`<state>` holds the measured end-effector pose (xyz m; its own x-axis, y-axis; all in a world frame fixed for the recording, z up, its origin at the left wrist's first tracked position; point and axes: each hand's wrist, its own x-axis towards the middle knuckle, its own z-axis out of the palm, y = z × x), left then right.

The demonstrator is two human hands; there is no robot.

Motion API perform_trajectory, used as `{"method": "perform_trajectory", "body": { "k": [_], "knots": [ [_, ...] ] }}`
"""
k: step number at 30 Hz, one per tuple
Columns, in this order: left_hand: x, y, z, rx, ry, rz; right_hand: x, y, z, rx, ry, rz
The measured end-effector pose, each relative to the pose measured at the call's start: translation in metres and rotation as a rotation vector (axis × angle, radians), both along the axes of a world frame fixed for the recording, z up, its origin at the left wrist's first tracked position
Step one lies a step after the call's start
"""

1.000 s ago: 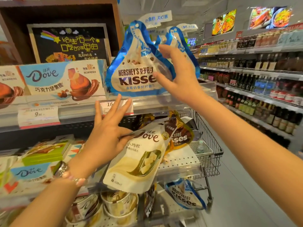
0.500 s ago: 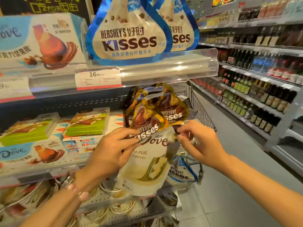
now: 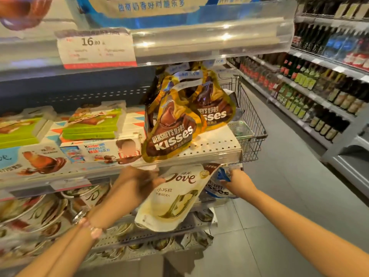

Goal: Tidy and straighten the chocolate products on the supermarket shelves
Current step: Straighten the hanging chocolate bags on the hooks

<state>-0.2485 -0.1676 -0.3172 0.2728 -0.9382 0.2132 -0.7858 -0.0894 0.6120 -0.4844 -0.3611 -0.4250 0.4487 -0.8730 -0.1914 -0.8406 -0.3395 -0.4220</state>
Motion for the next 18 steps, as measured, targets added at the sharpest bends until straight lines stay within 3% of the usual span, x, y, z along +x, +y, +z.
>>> {"method": "perform_trajectory", "body": {
  "k": [3, 5, 10, 15, 18],
  "knots": [
    [0.005, 0.010, -0.006, -0.021, -0.078, -0.122, 0.016, -0.010, -0.017, 0.036, -0.211, -0.105],
    [0.010, 0.018, -0.014, 0.066, -0.075, -0.183, 0.023, -0.016, -0.024, 0.107, -0.343, -0.206],
    [0.015, 0.034, -0.027, 0.141, 0.013, -0.319, 0.029, -0.018, -0.038, 0.225, -0.488, -0.312],
    [0.025, 0.047, -0.039, 0.204, 0.080, -0.229, 0.032, -0.015, -0.023, 0.244, -0.594, -0.209],
    [0.027, 0.054, -0.043, 0.220, 0.122, -0.157, 0.044, -0.010, -0.011, 0.227, -0.446, 0.002]
  ]
}}
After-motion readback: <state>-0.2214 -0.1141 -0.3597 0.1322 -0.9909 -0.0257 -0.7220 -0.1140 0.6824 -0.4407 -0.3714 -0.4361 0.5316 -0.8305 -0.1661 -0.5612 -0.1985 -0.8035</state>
